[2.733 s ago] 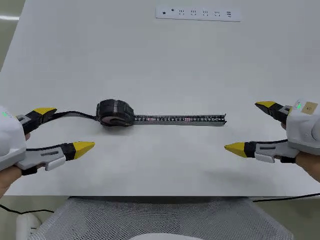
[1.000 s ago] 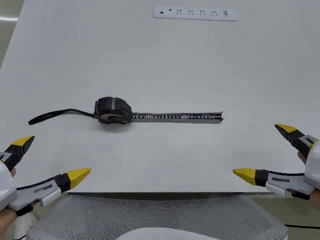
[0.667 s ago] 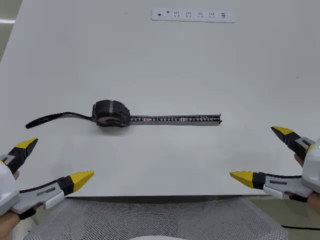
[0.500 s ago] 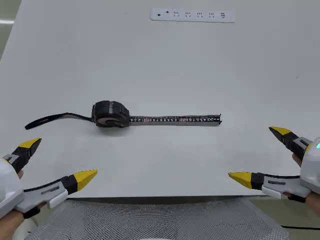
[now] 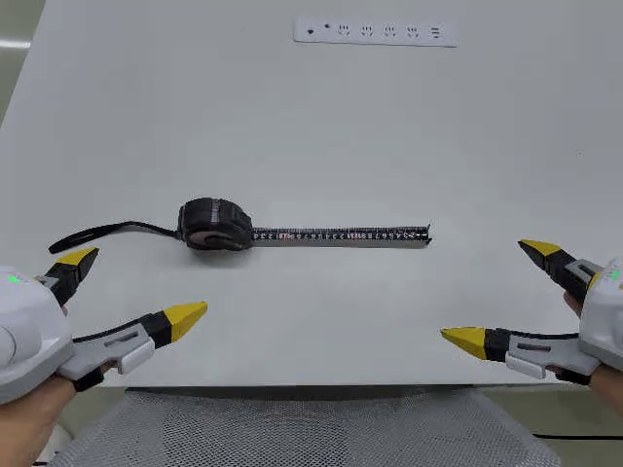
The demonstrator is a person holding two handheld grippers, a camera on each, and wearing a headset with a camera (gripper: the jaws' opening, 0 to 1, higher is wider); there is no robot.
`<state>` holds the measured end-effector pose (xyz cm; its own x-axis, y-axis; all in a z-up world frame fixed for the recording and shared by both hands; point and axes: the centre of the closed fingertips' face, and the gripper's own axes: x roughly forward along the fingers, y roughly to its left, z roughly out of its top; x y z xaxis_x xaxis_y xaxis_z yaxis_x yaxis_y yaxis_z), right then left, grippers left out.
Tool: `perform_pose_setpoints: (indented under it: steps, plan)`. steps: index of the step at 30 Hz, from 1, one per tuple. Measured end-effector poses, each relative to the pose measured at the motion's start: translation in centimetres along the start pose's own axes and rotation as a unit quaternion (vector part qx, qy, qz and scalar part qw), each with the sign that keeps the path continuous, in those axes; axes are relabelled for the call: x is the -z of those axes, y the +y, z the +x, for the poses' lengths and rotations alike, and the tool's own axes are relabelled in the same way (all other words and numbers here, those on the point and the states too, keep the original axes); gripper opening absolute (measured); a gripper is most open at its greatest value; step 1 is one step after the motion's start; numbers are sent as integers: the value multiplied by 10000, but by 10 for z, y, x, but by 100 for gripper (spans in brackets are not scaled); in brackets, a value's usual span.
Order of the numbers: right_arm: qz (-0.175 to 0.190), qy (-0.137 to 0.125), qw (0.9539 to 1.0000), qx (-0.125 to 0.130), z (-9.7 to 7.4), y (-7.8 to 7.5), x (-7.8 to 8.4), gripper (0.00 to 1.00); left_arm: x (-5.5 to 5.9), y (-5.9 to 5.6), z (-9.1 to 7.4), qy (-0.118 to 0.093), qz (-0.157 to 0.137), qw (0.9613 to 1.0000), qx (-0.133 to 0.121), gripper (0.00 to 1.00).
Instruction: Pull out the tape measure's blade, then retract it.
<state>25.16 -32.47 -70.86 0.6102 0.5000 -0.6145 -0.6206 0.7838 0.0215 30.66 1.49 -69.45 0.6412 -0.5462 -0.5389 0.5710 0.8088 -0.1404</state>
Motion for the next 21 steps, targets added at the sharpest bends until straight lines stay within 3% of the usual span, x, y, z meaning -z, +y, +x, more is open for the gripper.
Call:
perform_pose_setpoints:
  steps: [11,17,20,21]
  plan:
    - [8,-63,10000,20,1,-10,-2,97,-13,-21,30,0,-10,9999,163,90]
    - [34,-75,10000,32,2,-12,-2,97,-20,-22,45,-3,-72,9998,158,90]
    - [93,-105,9999,36,3,-13,-3,97,-23,-27,56,-28,-346,9991,236,89]
    - [105,-122,9999,36,3,-13,-4,97,-24,-28,59,-11,-310,9991,276,89]
